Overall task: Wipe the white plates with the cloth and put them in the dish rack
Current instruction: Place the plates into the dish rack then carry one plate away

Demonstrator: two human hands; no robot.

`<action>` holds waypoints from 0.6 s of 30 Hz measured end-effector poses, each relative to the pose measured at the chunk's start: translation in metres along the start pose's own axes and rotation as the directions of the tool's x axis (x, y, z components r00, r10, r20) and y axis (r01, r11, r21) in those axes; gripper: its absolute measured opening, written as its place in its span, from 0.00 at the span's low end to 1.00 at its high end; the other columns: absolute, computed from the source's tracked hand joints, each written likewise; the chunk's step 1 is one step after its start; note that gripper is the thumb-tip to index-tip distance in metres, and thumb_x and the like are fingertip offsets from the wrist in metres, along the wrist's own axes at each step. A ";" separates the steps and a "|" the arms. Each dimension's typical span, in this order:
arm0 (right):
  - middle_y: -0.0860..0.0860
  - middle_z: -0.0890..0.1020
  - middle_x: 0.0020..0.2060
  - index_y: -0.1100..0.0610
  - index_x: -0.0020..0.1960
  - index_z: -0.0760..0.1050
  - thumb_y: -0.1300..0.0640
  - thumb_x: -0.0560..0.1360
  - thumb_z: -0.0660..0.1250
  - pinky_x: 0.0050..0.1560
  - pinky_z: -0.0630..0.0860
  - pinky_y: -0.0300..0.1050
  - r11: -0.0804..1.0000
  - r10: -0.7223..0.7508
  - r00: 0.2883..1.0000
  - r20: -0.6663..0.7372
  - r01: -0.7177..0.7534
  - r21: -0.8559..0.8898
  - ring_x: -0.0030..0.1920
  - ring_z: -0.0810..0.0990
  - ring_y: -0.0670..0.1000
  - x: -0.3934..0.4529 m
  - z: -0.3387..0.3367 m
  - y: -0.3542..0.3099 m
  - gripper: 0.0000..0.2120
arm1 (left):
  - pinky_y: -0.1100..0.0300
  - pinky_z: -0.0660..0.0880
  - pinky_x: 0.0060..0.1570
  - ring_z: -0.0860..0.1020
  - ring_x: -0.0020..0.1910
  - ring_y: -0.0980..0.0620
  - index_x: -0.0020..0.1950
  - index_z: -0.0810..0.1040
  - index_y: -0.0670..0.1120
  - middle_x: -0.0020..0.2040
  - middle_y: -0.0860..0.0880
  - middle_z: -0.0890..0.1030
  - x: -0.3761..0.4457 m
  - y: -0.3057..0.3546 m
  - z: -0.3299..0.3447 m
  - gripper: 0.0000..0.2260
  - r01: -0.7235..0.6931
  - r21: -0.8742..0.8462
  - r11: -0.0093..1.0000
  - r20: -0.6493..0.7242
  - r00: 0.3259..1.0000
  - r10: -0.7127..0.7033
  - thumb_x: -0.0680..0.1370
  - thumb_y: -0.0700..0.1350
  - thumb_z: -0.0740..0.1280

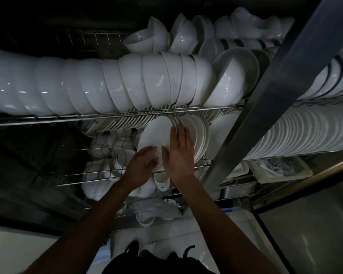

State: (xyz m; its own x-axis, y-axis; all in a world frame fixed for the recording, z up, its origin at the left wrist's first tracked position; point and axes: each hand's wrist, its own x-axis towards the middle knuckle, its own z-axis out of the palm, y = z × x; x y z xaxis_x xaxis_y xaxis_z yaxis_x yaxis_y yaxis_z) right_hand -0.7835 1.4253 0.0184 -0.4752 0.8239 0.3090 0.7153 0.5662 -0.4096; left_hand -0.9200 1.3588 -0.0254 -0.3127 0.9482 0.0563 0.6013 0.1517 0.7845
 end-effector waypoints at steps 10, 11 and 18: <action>0.64 0.74 0.69 0.62 0.64 0.79 0.62 0.74 0.69 0.74 0.64 0.63 0.955 -0.290 0.957 -0.008 0.289 -0.070 0.72 0.69 0.66 -0.005 -0.009 -0.006 0.19 | 0.58 0.69 0.66 0.76 0.66 0.44 0.71 0.76 0.44 0.68 0.43 0.78 -0.021 -0.003 -0.018 0.18 0.023 0.207 0.978 -0.026 1.000 -0.018 0.81 0.44 0.67; 0.64 0.74 0.69 0.62 0.64 0.79 0.62 0.74 0.69 0.73 0.65 0.63 0.950 -0.308 0.951 0.007 0.308 -0.057 0.71 0.70 0.66 -0.005 -0.009 -0.011 0.18 | 0.60 0.69 0.64 0.76 0.66 0.45 0.71 0.76 0.45 0.68 0.44 0.78 -0.025 -0.005 -0.022 0.18 0.035 0.227 0.973 -0.033 0.999 -0.028 0.81 0.45 0.67; 0.59 0.81 0.61 0.59 0.63 0.79 0.63 0.75 0.66 0.60 0.74 0.55 0.926 -0.377 0.910 0.173 0.373 0.056 0.60 0.77 0.61 -0.012 0.005 -0.056 0.17 | 0.56 0.70 0.63 0.77 0.65 0.43 0.71 0.76 0.45 0.68 0.44 0.78 -0.061 -0.016 -0.065 0.19 0.067 0.403 0.913 -0.097 0.995 -0.030 0.80 0.46 0.68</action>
State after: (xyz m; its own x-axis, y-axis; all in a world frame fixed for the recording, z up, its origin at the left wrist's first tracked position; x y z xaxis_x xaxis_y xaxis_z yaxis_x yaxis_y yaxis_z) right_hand -0.8203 1.3843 0.0335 -0.7904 0.5411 0.2871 0.4567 0.8329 -0.3124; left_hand -0.9580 1.2803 -0.0014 -0.4004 0.9117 0.0925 0.8244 0.3143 0.4706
